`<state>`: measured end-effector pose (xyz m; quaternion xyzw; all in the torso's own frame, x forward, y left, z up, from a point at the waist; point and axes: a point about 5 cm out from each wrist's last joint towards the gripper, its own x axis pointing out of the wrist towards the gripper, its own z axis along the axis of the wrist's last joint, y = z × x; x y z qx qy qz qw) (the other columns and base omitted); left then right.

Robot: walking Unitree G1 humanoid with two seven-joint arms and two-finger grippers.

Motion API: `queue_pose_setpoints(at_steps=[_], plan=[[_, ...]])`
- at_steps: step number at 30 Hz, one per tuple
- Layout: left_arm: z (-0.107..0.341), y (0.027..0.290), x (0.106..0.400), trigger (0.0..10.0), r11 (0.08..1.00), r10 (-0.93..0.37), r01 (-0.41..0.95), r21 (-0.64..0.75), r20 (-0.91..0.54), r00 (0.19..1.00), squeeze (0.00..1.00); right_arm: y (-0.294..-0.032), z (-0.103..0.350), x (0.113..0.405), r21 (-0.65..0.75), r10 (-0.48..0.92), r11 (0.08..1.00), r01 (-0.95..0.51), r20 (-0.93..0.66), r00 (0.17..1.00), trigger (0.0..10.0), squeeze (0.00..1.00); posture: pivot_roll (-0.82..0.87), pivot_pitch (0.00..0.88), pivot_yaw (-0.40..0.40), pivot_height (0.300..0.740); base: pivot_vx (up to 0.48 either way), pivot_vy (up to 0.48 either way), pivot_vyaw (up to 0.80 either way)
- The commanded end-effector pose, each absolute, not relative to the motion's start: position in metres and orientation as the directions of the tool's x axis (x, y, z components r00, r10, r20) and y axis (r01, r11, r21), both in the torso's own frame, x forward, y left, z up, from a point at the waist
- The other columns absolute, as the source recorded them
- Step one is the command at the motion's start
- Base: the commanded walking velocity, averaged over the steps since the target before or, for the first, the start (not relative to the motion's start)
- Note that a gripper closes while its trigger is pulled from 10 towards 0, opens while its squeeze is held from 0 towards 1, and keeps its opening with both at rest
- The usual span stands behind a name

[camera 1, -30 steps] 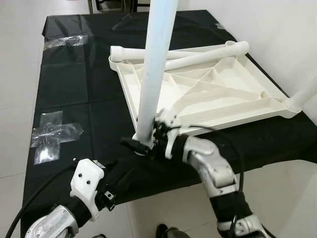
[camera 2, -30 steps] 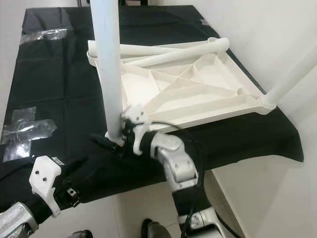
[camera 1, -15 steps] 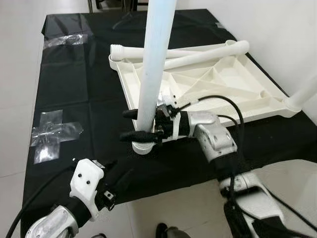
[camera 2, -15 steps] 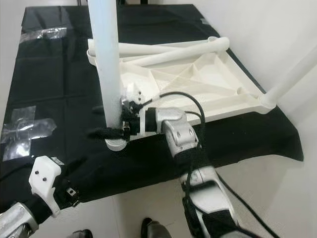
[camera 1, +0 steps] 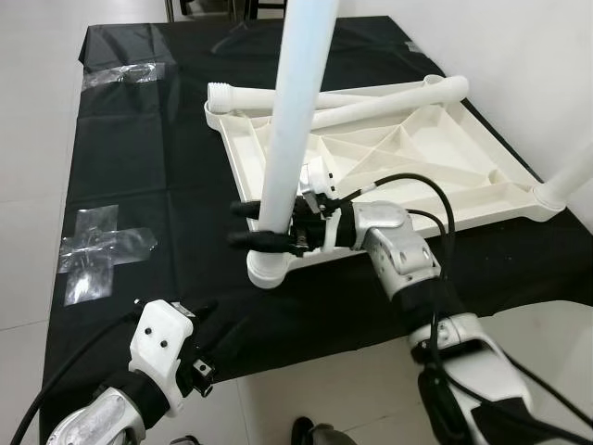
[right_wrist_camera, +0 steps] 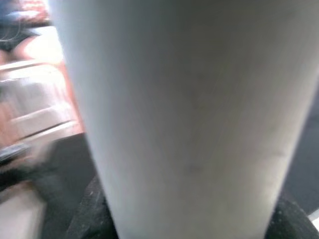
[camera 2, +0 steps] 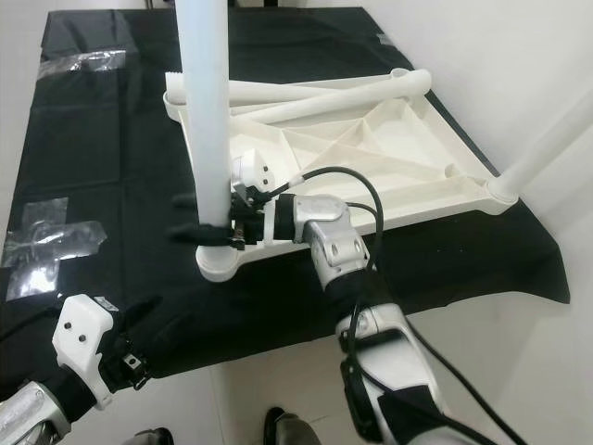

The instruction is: Building children table

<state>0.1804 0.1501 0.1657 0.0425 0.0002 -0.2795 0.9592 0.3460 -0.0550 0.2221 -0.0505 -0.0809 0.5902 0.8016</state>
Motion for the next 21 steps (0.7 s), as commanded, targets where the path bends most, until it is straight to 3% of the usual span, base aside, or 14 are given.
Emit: queue_pose_setpoints(at_steps=[1,2,4,5,7,14,15,17,18,19,20,21], plan=[[0.164,0.149,0.176,10.0,0.836,-0.543,0.544,0.071,-0.035,0.839,0.00,-0.072,0.187,0.349,-0.051,0.772,0.634,-0.772,-0.017,0.635,0.0,0.00,0.13,0.263,-0.146,0.740,0.000,0.000,0.00],[0.164,0.149,0.176,10.0,0.836,-0.543,0.544,0.070,-0.037,0.839,0.00,-0.066,0.166,0.327,-0.038,0.718,0.692,-0.721,-0.064,0.693,0.0,0.00,0.14,0.280,-0.133,0.740,0.000,0.000,0.00],[0.164,0.149,0.176,10.0,0.836,-0.543,0.544,0.070,-0.037,0.839,0.00,-0.066,0.166,0.327,-0.038,0.718,0.692,-0.721,-0.064,0.693,0.0,0.00,0.14,0.280,-0.133,0.740,0.000,0.000,0.00],[0.164,0.151,0.176,10.0,0.838,-0.539,0.541,0.071,-0.038,0.841,0.00,-0.059,0.155,0.309,-0.016,0.695,0.716,-0.698,-0.086,0.714,0.0,0.00,0.14,0.274,-0.126,0.740,0.000,0.000,0.00],[0.164,0.152,0.177,10.0,0.840,-0.537,0.538,0.074,-0.038,0.843,0.00,-0.054,0.153,0.302,-0.043,0.696,0.712,-0.701,-0.089,0.712,0.0,0.00,0.13,0.264,-0.124,0.740,0.000,0.000,0.00],[0.166,0.149,0.181,10.0,0.833,-0.547,0.547,0.080,-0.028,0.837,0.00,-0.043,0.160,0.312,-0.101,0.762,0.636,-0.765,-0.076,0.643,0.0,0.00,0.14,0.249,-0.125,0.740,0.000,0.000,0.00],[0.165,0.150,0.181,10.0,0.836,-0.543,0.543,0.083,-0.028,0.839,0.00,-0.042,0.162,0.316,-0.113,0.762,0.634,-0.765,-0.077,0.643,10.0,0.00,0.14,0.247,-0.127,0.740,0.000,0.000,0.00],[0.166,0.152,0.182,10.0,0.839,-0.538,0.538,0.085,-0.026,0.843,0.00,-0.041,0.167,0.320,-0.119,0.773,0.622,-0.774,-0.061,0.631,10.0,0.00,0.14,0.243,-0.126,0.740,0.000,0.000,0.00],[0.166,0.152,0.183,10.0,0.841,-0.533,0.533,0.088,-0.024,0.846,0.00,-0.037,0.179,0.322,-0.116,0.806,0.586,-0.802,-0.022,0.591,10.0,0.82,0.14,0.240,-0.126,0.740,0.000,0.000,0.00],[0.166,0.152,0.183,10.0,0.841,-0.533,0.533,0.088,-0.024,0.846,0.00,-0.037,0.179,0.322,-0.116,0.806,0.586,-0.802,-0.022,0.591,10.0,0.82,0.14,0.240,-0.126,0.740,0.000,0.000,0.00],[0.166,0.152,0.183,10.0,0.841,-0.535,0.534,0.088,-0.023,0.845,0.00,-0.035,0.186,0.323,-0.108,0.838,0.543,-0.833,0.006,0.546,10.0,1.00,0.14,0.239,-0.127,0.740,0.000,0.000,0.00],[0.166,0.151,0.183,10.0,0.840,-0.536,0.536,0.087,-0.022,0.844,0.00,-0.034,0.190,0.322,-0.105,0.854,0.519,-0.848,0.018,0.520,10.0,1.00,0.14,0.237,-0.129,0.740,0.000,0.000,0.00]])
